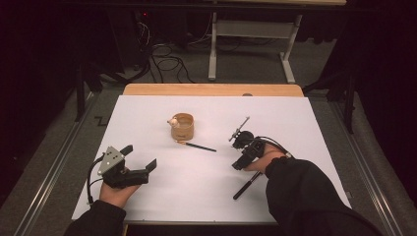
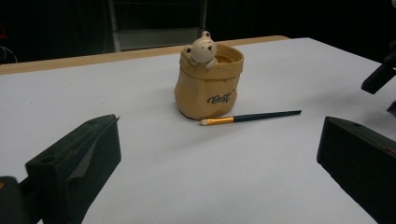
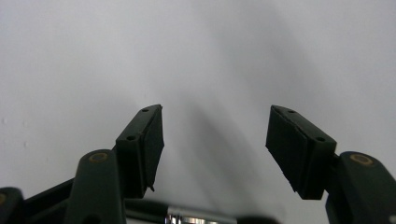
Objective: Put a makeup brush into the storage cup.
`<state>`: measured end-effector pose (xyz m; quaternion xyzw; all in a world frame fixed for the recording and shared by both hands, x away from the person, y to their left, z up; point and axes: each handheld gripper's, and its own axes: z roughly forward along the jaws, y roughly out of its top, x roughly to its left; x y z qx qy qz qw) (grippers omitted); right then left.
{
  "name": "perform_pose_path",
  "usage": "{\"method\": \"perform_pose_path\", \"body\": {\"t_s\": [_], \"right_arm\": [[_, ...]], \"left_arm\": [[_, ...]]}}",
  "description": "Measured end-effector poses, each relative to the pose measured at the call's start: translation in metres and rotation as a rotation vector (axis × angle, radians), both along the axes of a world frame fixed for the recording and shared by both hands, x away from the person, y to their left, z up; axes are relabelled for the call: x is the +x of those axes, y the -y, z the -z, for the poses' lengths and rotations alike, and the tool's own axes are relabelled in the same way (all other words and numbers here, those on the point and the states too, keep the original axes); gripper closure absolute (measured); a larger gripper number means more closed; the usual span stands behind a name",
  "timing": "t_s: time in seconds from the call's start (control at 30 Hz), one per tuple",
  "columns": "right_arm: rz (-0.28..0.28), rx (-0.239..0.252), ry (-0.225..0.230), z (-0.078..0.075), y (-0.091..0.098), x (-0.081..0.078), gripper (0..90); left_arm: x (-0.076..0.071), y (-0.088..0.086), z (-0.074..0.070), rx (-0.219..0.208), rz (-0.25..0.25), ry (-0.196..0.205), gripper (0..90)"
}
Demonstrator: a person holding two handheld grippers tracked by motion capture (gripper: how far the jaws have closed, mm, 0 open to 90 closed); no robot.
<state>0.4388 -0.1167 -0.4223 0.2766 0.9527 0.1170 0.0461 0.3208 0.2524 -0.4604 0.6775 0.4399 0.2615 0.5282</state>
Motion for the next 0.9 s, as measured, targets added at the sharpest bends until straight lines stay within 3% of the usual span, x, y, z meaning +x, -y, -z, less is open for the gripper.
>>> {"method": "perform_pose_path", "body": {"t_s": [0.2, 0.4, 0.9], "right_arm": [[-0.035, 0.009, -0.022, 0.005, -0.028, 0.015, 38.3], [-0.067, 0.016, -0.014, 0.007, -0.047, 0.026, 37.8], [-0.096, 0.032, -0.017, 0.026, -0.073, 0.047, 41.9]], "left_arm": [[0.000, -0.001, 0.000, -0.006, -0.002, 0.003, 0.4], [-0.001, -0.002, 0.000, -0.010, 0.001, 0.004, 0.4], [0.000, -0.002, -0.001, -0.011, 0.014, 0.004, 0.5]]}}
